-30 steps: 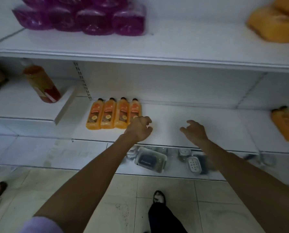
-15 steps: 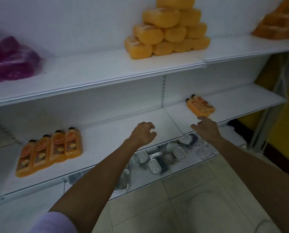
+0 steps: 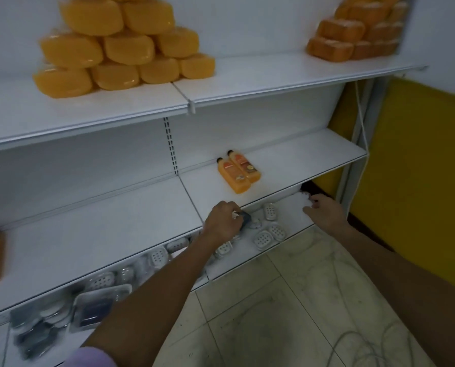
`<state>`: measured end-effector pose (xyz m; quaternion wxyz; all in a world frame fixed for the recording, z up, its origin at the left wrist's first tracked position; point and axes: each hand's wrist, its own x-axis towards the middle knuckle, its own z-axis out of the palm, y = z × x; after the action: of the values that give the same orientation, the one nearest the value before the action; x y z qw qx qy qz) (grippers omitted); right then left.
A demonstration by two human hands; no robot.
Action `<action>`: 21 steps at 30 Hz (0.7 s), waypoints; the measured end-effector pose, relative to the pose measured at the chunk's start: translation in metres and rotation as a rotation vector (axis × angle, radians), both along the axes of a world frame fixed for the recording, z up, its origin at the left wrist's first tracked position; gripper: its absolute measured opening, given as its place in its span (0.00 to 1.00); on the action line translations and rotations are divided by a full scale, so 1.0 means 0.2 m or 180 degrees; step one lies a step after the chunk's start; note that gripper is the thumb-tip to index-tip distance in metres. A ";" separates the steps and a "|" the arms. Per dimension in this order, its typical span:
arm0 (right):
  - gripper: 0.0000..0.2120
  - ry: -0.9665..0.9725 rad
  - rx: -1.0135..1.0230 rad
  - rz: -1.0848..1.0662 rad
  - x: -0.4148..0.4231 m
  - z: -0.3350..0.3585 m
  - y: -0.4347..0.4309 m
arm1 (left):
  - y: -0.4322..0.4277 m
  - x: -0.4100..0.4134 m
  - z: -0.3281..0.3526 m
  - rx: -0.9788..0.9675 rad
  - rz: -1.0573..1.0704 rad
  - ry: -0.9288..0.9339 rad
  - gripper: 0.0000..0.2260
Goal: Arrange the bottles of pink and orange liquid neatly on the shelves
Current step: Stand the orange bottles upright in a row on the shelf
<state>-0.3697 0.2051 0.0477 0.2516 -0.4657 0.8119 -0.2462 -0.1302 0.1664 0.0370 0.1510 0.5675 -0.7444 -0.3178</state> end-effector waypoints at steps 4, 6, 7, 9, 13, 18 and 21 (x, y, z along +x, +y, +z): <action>0.22 -0.0070 0.0008 0.0016 -0.12 -0.04 -0.14 | -0.16 -0.08 -0.09 0.0525 0.0309 -0.0614 0.20; 0.21 -0.0029 0.0035 0.0136 -0.16 -0.05 -0.24 | -0.25 -0.10 -0.13 0.0702 0.0393 -0.0721 0.22; 0.20 -0.0031 0.0050 0.0193 -0.19 -0.05 -0.30 | -0.30 -0.12 -0.15 0.0766 0.0454 -0.0702 0.22; 0.18 -0.0111 0.0033 0.0265 -0.23 -0.05 -0.47 | -0.43 -0.15 -0.20 0.0840 0.0594 -0.0576 0.22; 0.16 -0.0316 -0.0055 0.0327 -0.32 -0.14 -0.82 | -0.73 -0.24 -0.28 0.0904 0.0925 -0.0473 0.22; 0.18 -0.0122 0.0373 0.0758 -0.47 -0.23 -1.15 | -0.98 -0.41 -0.39 0.1017 0.1282 -0.0324 0.19; 0.19 -0.0092 0.0483 0.0863 -0.55 -0.28 -1.34 | -1.03 -0.53 -0.47 0.0602 0.1152 -0.0584 0.18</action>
<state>-0.4798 -0.0623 -0.0082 0.3287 -0.5471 0.7542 -0.1545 -0.2364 -0.0398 -0.0571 0.0833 0.7300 -0.6079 -0.3010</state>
